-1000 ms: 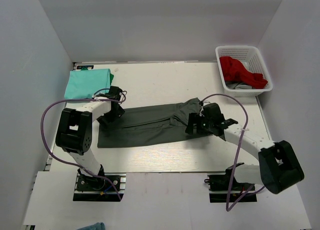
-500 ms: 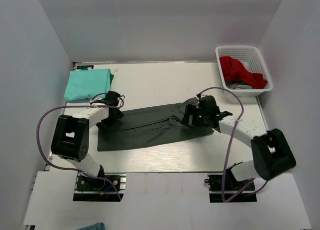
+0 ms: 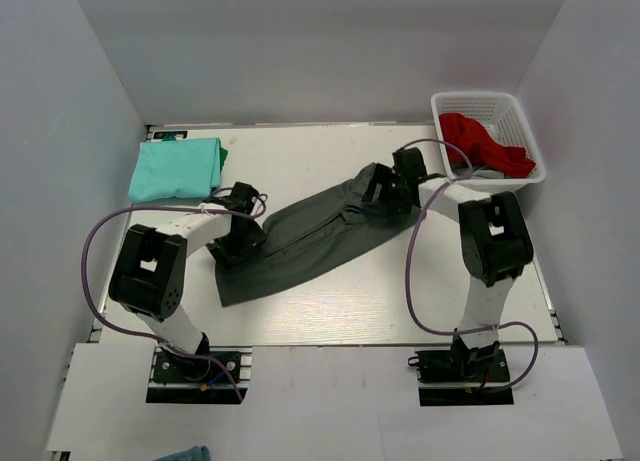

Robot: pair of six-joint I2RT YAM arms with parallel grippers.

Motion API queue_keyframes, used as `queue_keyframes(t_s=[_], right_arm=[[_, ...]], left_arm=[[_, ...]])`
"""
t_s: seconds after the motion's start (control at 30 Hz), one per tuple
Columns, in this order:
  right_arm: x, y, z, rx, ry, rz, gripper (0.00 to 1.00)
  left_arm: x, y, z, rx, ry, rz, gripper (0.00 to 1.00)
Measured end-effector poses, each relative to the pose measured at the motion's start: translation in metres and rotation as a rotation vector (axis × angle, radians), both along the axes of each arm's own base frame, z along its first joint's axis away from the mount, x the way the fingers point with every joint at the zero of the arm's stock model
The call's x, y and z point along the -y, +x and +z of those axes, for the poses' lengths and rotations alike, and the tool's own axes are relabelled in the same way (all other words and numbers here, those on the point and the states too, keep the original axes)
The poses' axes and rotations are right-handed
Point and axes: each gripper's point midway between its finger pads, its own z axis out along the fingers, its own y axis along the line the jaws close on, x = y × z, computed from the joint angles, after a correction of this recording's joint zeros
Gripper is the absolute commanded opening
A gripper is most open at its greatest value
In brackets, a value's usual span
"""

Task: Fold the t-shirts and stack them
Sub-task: Rotate the tshirt 90 degrees

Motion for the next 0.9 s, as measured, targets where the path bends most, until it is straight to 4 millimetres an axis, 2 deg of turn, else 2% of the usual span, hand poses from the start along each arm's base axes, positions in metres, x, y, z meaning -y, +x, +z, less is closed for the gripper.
queue_keyframes(t_s=[0.17, 0.27, 0.33, 0.53, 0.6, 0.67, 0.8, 0.9], right_arm=[[-0.015, 0.068, 0.005, 0.061, 0.026, 0.011, 0.9], [-0.023, 0.093, 0.007, 0.077, 0.057, 0.027, 0.9], [-0.026, 0.101, 0.008, 0.086, 0.076, 0.041, 0.9], [-0.032, 0.102, 0.01, 0.097, 0.082, 0.121, 0.9], [-0.032, 0.097, 0.011, 0.109, 0.064, 0.148, 0.9], [-0.029, 0.085, 0.014, 0.102, 0.037, 0.172, 0.9], [-0.028, 0.068, 0.044, 0.136, -0.022, 0.243, 0.9], [-0.028, 0.06, 0.077, 0.193, -0.044, 0.269, 0.9]], left_arm=[[0.025, -0.017, 0.0, -0.076, -0.065, -0.054, 1.0], [0.038, -0.021, 0.001, -0.126, -0.096, -0.035, 1.0], [0.045, -0.025, 0.001, -0.143, -0.112, -0.026, 1.0], [0.056, -0.054, 0.011, -0.162, -0.098, -0.057, 1.0], [0.059, -0.059, 0.023, -0.128, -0.095, -0.097, 1.0], [0.063, -0.055, 0.043, -0.048, -0.112, -0.155, 1.0], [0.085, -0.038, 0.087, 0.15, -0.19, -0.388, 1.0], [0.117, -0.028, 0.109, 0.297, -0.278, -0.607, 1.0]])
